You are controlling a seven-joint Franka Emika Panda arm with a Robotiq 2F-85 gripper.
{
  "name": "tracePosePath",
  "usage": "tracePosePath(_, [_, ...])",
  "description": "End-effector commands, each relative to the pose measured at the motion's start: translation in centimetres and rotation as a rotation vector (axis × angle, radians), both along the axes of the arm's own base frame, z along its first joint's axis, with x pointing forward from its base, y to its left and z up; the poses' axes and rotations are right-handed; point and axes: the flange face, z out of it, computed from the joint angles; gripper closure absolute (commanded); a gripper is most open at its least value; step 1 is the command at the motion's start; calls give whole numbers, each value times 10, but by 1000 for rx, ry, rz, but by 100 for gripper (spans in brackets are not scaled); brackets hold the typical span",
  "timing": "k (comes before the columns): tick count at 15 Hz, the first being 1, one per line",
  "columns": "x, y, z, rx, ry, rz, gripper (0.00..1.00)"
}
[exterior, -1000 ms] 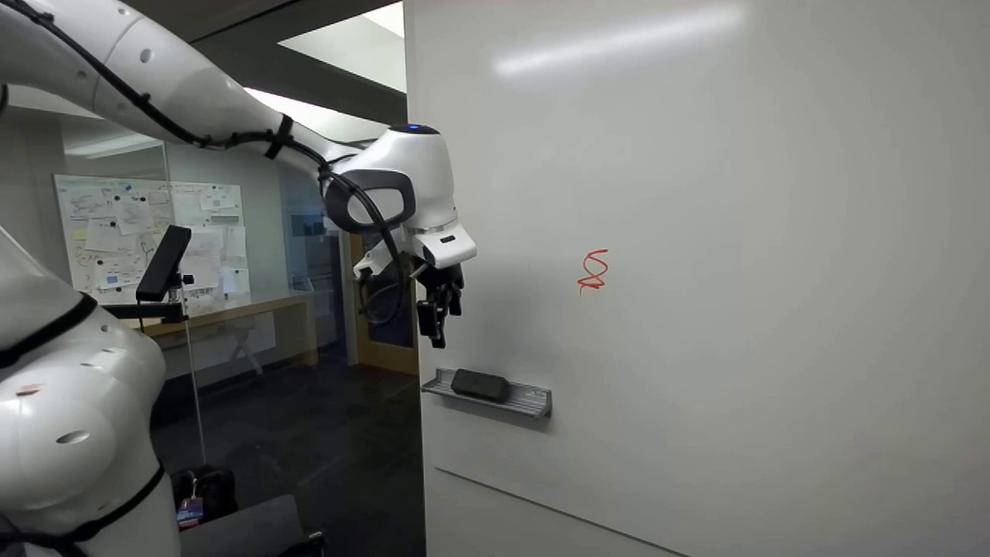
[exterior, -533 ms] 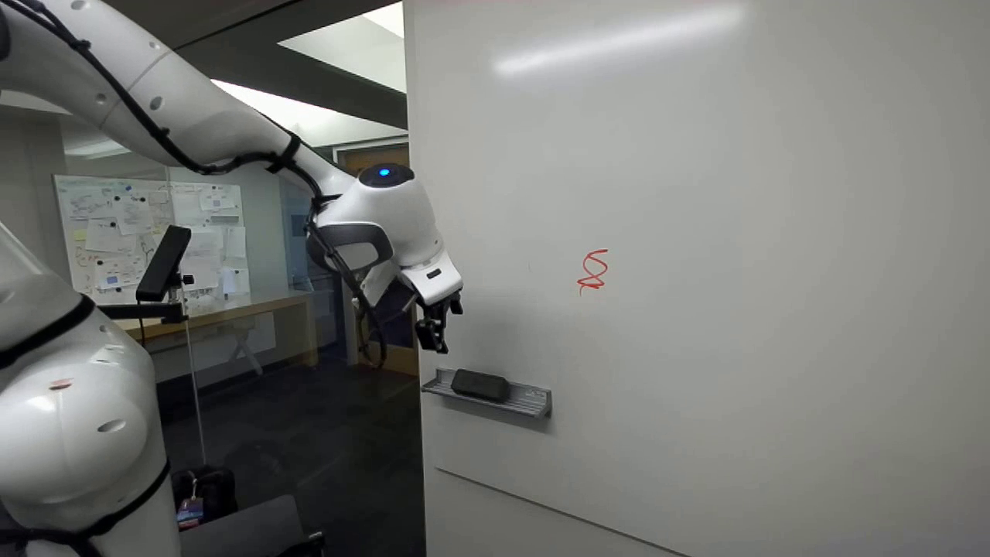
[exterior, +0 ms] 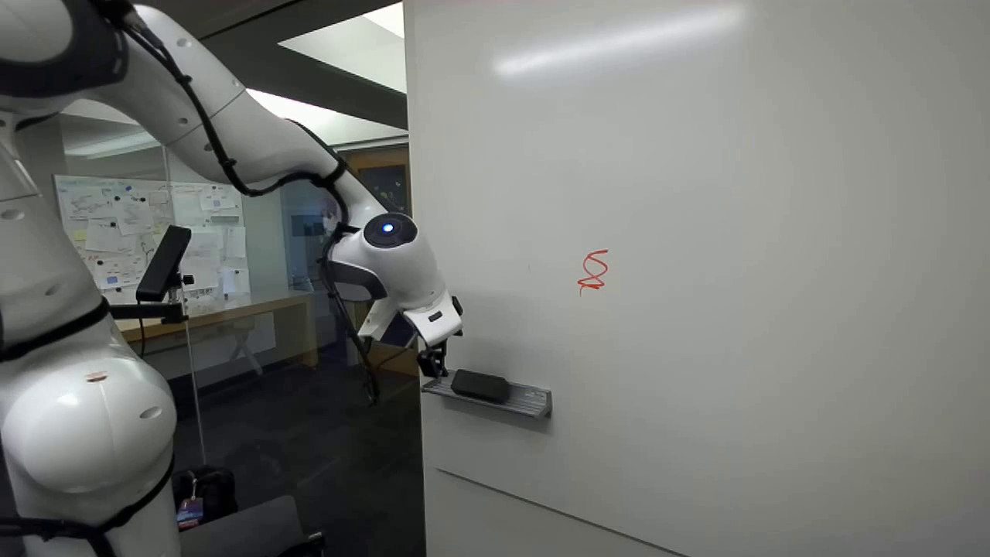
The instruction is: Use the duster to wipe the writing on the white board
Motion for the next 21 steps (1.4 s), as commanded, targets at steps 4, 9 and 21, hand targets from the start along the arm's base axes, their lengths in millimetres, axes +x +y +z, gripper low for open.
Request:
tracePosePath(4, [44, 5, -42, -11, -47, 3, 0])
tracePosePath(9, [41, 6, -51, -14, -26, 28, 0])
tracePosePath(21, [43, 19, -53, -58, -69, -87, 0])
